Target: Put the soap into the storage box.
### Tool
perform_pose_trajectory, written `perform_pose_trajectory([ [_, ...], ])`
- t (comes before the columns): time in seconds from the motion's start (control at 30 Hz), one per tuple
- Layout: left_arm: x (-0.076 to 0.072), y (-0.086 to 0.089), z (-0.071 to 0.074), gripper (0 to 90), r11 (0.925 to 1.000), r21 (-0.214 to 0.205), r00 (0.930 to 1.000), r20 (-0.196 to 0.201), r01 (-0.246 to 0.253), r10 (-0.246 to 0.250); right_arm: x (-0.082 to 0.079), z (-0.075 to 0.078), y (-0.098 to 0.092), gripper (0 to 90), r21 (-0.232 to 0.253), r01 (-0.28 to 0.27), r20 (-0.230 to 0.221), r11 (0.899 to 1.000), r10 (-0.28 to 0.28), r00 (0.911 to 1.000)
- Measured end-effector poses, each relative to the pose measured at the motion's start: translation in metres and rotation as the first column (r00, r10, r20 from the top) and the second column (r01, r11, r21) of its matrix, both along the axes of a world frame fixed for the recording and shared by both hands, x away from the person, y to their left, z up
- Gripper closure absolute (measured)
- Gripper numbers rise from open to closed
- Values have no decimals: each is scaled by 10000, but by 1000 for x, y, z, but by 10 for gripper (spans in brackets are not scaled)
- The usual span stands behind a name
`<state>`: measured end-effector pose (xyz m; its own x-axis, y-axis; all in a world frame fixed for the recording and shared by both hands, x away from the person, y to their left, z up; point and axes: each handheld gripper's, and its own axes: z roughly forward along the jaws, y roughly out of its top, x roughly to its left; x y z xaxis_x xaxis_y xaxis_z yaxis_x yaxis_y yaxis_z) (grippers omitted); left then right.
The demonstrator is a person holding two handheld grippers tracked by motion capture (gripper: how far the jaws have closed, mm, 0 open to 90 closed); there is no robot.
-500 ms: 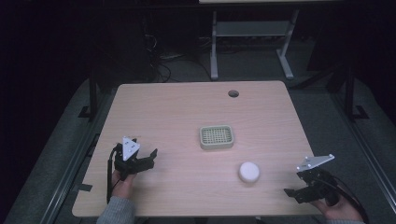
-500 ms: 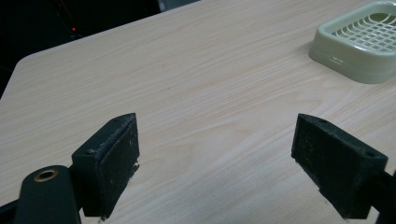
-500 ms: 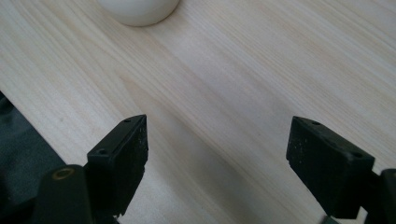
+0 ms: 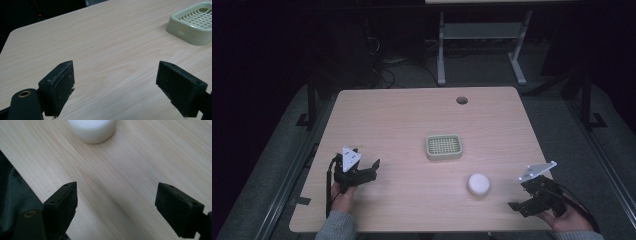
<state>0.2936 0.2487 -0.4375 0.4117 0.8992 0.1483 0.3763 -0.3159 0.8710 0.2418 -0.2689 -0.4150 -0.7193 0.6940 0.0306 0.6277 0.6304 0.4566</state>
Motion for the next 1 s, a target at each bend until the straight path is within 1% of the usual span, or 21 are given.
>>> perform_pose_trajectory([
  [0.1,0,-1,0,148,10000,-47,10000,-6,21,-21,3,2,7,172,-12,-184,24,9998,184,9998],
  [0.2,0,-2,0,148,10000,69,10000,30,49,-50,6,3,13,169,-59,-337,-11,9994,336,9994],
  [0.37,-1,-2,0,148,10000,36,10000,42,37,-37,10,6,22,167,-221,-562,-38,9982,561,9984],
  [0.43,-1,-2,0,148,10000,-17,10000,31,10,-10,12,7,25,167,-201,-625,-64,9978,624,9980],
  [0.57,-1,-2,0,148,10000,-47,10000,11,3,-3,17,9,32,165,-220,-833,-84,9963,831,9965],
  [0.73,0,-2,0,148,10000,15,10000,34,20,-20,23,13,43,163,-311,-1064,-106,9938,1061,9943],
  [0.9,0,-1,0,148,10000,21,10000,15,20,-20,29,15,53,163,-322,-1247,-219,9917,1240,9920],
  [0.93,0,-1,0,148,10000,20,10000,67,35,-36,31,15,55,163,-371,-1343,-200,9903,1336,9908],
  [1.0,0,-1,0,148,10000,25,10000,33,22,-22,33,15,59,163,-435,-1402,-255,9892,1392,9899],
])
